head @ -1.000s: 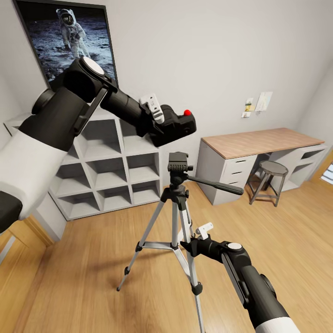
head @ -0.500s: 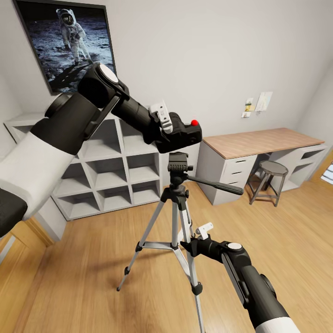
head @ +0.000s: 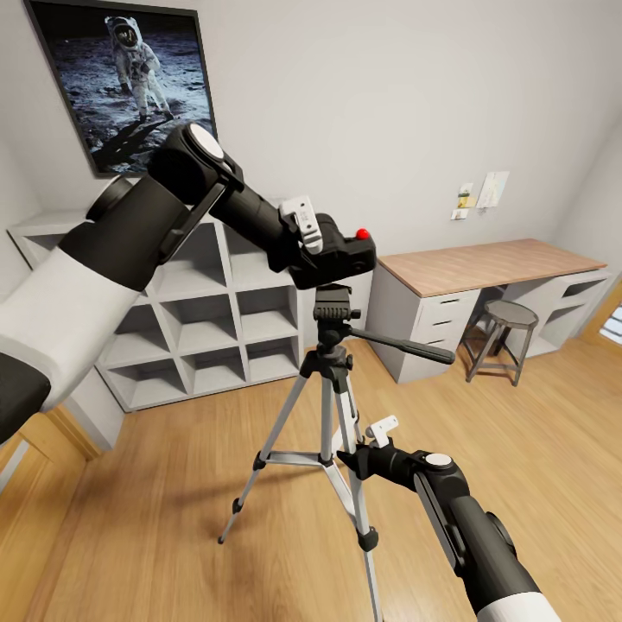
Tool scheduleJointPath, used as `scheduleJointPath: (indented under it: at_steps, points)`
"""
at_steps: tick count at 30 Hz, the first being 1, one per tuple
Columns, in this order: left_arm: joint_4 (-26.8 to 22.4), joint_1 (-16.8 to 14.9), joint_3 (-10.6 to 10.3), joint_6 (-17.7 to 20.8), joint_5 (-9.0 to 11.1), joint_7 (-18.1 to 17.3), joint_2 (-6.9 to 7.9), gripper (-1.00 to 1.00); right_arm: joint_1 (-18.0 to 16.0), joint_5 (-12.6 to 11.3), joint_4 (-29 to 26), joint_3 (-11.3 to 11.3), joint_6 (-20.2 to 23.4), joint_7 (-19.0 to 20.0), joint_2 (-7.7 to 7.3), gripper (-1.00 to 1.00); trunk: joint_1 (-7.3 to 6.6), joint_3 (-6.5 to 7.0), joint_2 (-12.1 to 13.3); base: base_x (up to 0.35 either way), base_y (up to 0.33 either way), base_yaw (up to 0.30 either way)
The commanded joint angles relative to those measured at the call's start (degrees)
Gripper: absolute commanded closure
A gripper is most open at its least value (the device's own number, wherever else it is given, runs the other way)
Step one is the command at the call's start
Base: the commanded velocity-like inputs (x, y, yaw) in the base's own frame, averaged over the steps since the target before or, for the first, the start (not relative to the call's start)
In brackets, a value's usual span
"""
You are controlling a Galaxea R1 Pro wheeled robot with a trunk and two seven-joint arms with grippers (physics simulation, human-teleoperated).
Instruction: Attach the digital camera to the camera tripod in the bedroom.
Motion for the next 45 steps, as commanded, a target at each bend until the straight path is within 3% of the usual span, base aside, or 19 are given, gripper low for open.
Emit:
scheduleJointPath:
  at_steps: [1,4,5,10,19,32,33,39,45]
  points:
    - [-0.08,-0.09,-0.11,0.32,-0.52,-0.51,0.04,1.0,-0.06,3.3,4.05,-0.19,-0.59,0.37,0.01,1.0,0.05,-0.13,-0.1,0.0,0.0,0.0]
    - [-0.14,-0.1,-1.2,0.32,-0.54,-0.52,0.04,1.0,-0.06,3.3,4.05,-0.19,-0.59,0.36,0.0,1.0,0.05,-0.13,-0.1,0.0,0.0,0.0]
    - [-0.1,-0.11,-2.59,0.3,-0.63,-0.47,0.04,1.0,-0.06,3.24,4.06,-0.19,-0.59,0.37,0.01,1.0,0.05,-0.13,-0.1,0.0,0.0,0.0]
    - [-0.09,-0.07,-2.78,0.24,-0.91,-0.41,-0.04,1.0,-0.06,3.22,4.05,-0.19,-0.59,0.37,0.02,1.0,0.05,-0.13,-0.1,0.0,0.0,0.0]
    - [-0.11,-0.12,-5.96,0.31,-1.02,-0.18,-0.33,1.0,-0.06,3.23,4.05,-0.19,-0.59,0.37,-0.02,1.0,0.05,-0.13,-0.1,0.0,0.0,0.0]
    - [-0.17,-0.1,-6.44,0.32,-1.07,-0.16,-0.31,1.0,-0.06,3.28,4.05,-0.19,-0.59,0.37,0.01,1.0,0.05,-0.13,-0.1,0.0,0.0,0.0]
    - [-0.5,0.04,-1.36,0.3,-0.55,-0.45,-0.61,1.0,0.26,0.7,0.25,-0.25,0.33,0.46,0.24,1.0,0.04,-0.1,-0.1,0.0,0.0,0.0]
    - [-1.2,0.06,-0.18,0.18,-0.08,-1.1,-0.69,1.0,0.82,0.73,0.03,-0.27,-0.2,0.48,0.33,1.0,0.04,-0.1,-0.1,0.0,0.0,0.0]
    - [-2.34,0.04,1.76,0.18,0.82,-2.76,-1.87,1.0,0.97,0.29,-0.25,0.0,-0.15,0.53,-0.43,1.0,0.04,-0.1,-0.1,0.0,0.0,0.0]
